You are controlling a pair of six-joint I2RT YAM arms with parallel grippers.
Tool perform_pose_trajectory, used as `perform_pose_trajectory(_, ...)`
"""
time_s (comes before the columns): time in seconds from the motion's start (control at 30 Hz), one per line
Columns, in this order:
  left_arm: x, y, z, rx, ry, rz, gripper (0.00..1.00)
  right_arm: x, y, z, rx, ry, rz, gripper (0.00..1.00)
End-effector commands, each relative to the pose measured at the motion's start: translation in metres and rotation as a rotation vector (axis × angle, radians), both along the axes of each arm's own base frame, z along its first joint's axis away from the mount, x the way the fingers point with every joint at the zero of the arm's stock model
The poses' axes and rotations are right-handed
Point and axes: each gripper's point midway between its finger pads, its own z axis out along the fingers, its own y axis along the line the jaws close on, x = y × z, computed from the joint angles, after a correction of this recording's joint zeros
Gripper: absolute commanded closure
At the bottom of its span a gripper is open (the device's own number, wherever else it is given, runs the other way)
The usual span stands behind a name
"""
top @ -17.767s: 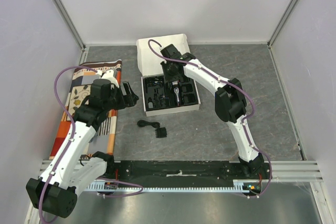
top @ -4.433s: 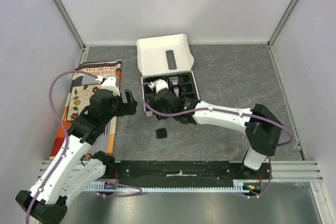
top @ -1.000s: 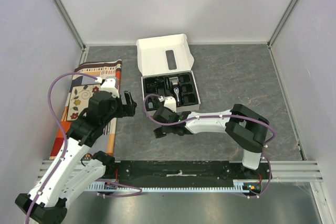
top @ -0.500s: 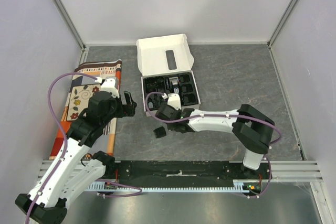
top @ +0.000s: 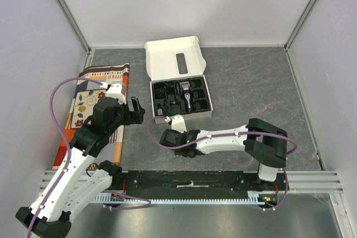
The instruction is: Sort the hair-cutting tools
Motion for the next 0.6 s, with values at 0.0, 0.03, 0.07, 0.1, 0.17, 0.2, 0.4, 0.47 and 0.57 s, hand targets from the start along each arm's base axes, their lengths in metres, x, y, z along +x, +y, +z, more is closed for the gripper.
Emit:
perform_pose_trajectory(0.0,0.003,-0.003,0.008,-0.01,-0.038,-0.016,0.08,0.006,0.0,-0.005,0.003,-0.013,-0.046,1.0)
perform_pose_trajectory(0.03,0.003,-0.003,0.008,-0.01,-0.037,-0.017,0.08,0.007,0.0,-0.008,-0.006,-0.012,-0.048,1.0)
perform_pose_trajectory(0.07,0.003,-0.003,0.007,-0.008,-0.036,-0.016,0.08,0.007,0.002,-0.008,-0.002,-0.01,-0.05,1.0)
perform_pose_trajectory(0.1,0.003,-0.003,0.008,-0.01,-0.038,-0.017,0.08,0.007,0.003,-0.01,-0.005,-0.009,-0.051,1.0)
perform_pose_trajectory(0.17,0.003,-0.003,0.007,-0.009,-0.037,-0.016,0.08,0.008,0.006,-0.011,0.001,-0.007,-0.055,1.0)
perform_pose_trajectory(0.2,0.003,-0.002,0.008,-0.008,-0.037,-0.016,0.08,0.008,0.006,-0.012,-0.001,-0.006,-0.059,1.0)
perform_pose_trajectory(0.4,0.003,-0.003,0.007,-0.008,-0.036,-0.016,0.08,0.017,0.005,-0.014,0.007,-0.01,-0.09,1.0)
perform_pose_trajectory(0.47,0.003,-0.002,0.007,-0.009,-0.037,-0.016,0.08,0.022,0.003,-0.015,0.01,-0.014,-0.105,1.0)
perform_pose_trajectory(0.57,0.003,-0.002,0.007,-0.009,-0.037,-0.016,0.08,0.034,-0.001,-0.017,0.02,-0.009,-0.132,1.0)
